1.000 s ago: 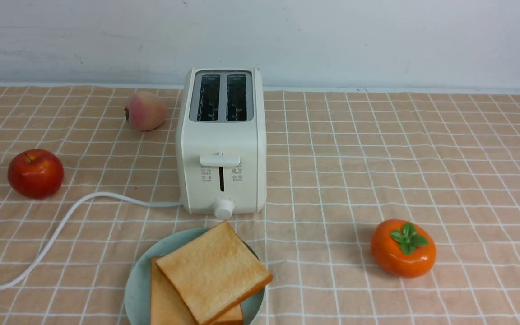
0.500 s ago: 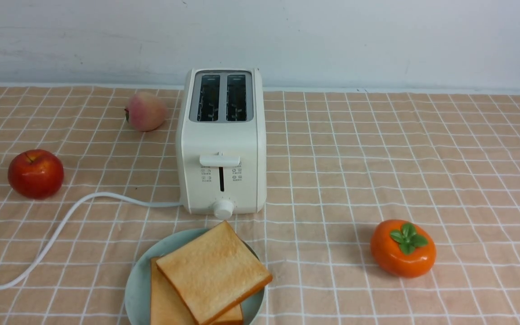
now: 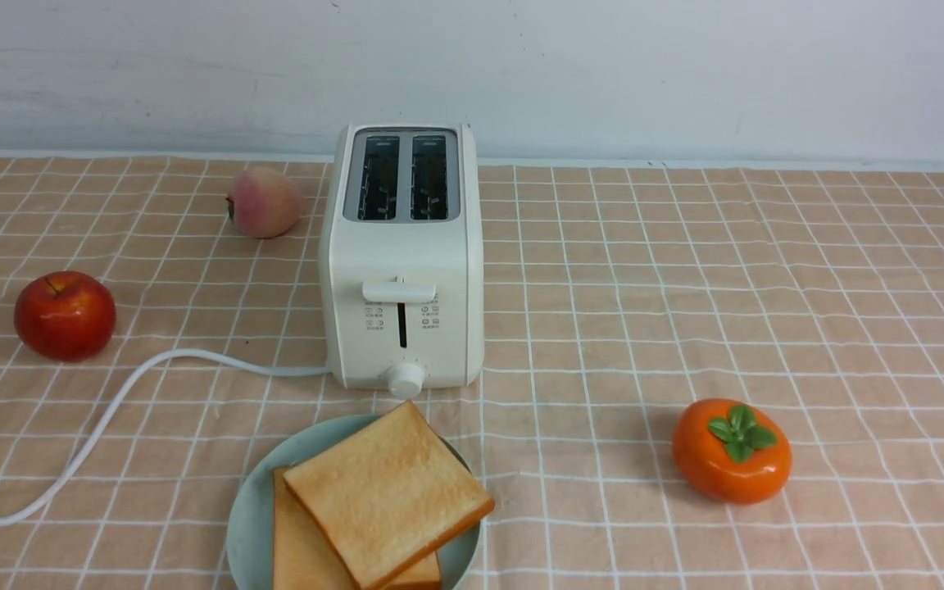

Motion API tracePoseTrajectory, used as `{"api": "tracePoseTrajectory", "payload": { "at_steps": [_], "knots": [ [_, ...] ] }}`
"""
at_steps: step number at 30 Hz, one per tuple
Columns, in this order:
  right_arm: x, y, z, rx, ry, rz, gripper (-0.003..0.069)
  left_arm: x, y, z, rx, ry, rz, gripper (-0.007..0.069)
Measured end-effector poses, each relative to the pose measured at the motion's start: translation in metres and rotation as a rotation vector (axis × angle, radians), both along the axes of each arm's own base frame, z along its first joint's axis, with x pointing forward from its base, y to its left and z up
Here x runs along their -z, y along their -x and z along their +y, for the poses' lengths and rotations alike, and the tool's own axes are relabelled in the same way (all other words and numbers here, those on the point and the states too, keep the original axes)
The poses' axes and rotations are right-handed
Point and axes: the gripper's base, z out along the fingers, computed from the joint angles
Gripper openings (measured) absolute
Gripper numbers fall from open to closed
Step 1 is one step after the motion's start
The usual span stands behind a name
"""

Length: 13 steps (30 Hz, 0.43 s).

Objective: Take toasted bread from bread machine on light coffee tablecloth place on plate.

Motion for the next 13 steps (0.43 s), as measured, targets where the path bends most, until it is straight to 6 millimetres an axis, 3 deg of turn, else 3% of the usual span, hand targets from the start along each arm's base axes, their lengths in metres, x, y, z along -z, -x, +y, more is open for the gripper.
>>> {"api": "tracePoseTrajectory", "payload": {
  "at_steps": [13],
  "knots": [
    [0.0,0.0,0.0,0.0,0.0,0.0,0.0154,0.0,0.0,0.0,0.0,0.0,0.0,0.0128]
  ]
}}
